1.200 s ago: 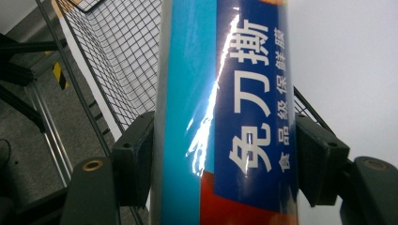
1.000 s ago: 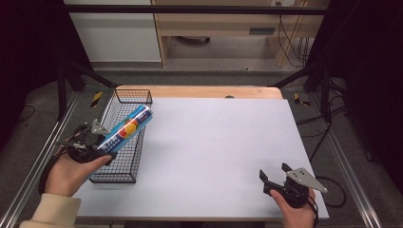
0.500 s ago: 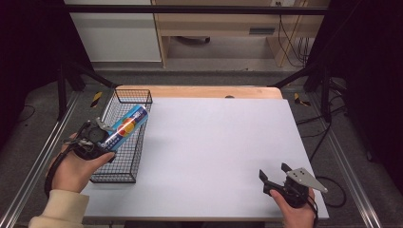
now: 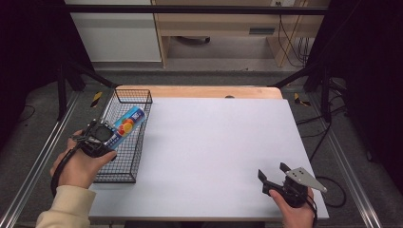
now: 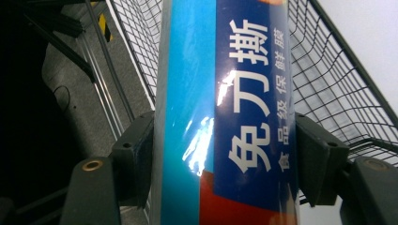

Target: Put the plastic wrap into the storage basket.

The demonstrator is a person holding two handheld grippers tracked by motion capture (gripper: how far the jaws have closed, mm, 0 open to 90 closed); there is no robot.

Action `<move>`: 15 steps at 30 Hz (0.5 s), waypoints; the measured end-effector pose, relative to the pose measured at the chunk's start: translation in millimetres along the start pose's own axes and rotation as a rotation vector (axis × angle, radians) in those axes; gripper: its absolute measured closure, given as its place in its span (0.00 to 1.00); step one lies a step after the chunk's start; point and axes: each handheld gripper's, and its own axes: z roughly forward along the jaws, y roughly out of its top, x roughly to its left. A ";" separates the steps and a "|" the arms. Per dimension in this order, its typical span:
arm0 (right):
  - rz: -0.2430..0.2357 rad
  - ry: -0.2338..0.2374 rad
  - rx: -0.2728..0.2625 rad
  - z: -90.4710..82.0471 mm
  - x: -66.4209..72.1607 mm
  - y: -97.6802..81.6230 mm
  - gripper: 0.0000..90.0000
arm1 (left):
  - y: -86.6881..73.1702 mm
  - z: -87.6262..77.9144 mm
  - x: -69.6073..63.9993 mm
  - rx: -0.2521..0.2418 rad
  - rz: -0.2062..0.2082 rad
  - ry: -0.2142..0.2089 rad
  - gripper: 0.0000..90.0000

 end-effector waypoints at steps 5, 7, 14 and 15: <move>0.003 0.003 0.001 0.3 0.0 -0.2 0.17 | -0.2 3.4 3.5 0.026 -0.010 0.023 0.36; 0.005 0.004 0.002 0.3 0.1 -0.4 0.17 | 0.6 5.8 3.6 0.039 -0.008 0.033 0.36; 0.003 0.007 0.003 0.7 0.1 -0.4 0.17 | 5.5 13.9 3.3 0.080 -0.001 0.056 0.36; 0.009 0.008 0.007 0.5 0.3 -0.3 0.17 | 6.2 15.0 3.2 0.082 -0.001 0.061 0.36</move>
